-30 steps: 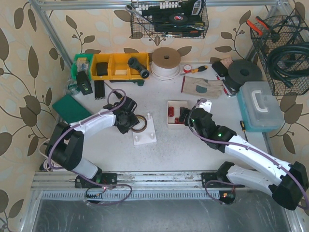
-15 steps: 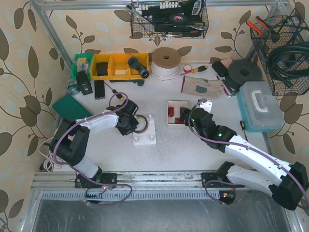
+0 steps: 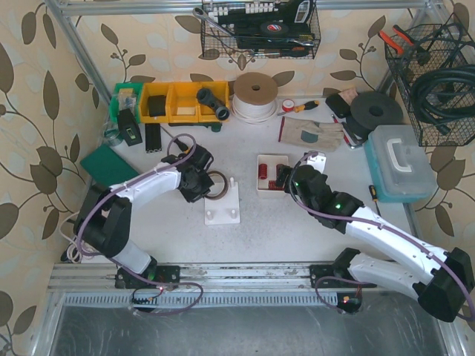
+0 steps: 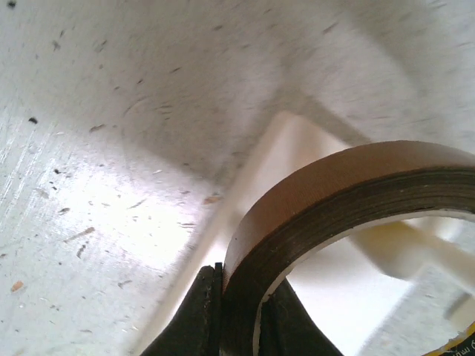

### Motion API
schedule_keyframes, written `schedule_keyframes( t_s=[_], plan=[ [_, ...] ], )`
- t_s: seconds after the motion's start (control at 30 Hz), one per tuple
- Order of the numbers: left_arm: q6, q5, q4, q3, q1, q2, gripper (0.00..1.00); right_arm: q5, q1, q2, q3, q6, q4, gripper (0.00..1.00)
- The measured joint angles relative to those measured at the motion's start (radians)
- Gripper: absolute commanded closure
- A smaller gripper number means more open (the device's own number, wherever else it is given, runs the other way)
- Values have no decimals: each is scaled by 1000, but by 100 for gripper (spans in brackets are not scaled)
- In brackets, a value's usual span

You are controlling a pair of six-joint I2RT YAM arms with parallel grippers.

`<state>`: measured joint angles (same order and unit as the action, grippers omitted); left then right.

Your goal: Install the large spring

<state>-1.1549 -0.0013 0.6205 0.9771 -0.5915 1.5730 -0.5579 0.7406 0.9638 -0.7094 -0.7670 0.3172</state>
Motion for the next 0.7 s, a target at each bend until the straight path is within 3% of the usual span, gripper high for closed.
schedule_keyframes(
  t_s=[0.4,0.57,0.7],
  plan=[
    [13,-19,125,140,0,-70,100,1,0,1,-2,-2,10,1],
    [97,-70,243,332,11,-70,100,21,0,1,-2,9,-7,1],
    [211,-93,304,492,99,-67,100,55,4,0,-1,45,-55,1]
  ],
)
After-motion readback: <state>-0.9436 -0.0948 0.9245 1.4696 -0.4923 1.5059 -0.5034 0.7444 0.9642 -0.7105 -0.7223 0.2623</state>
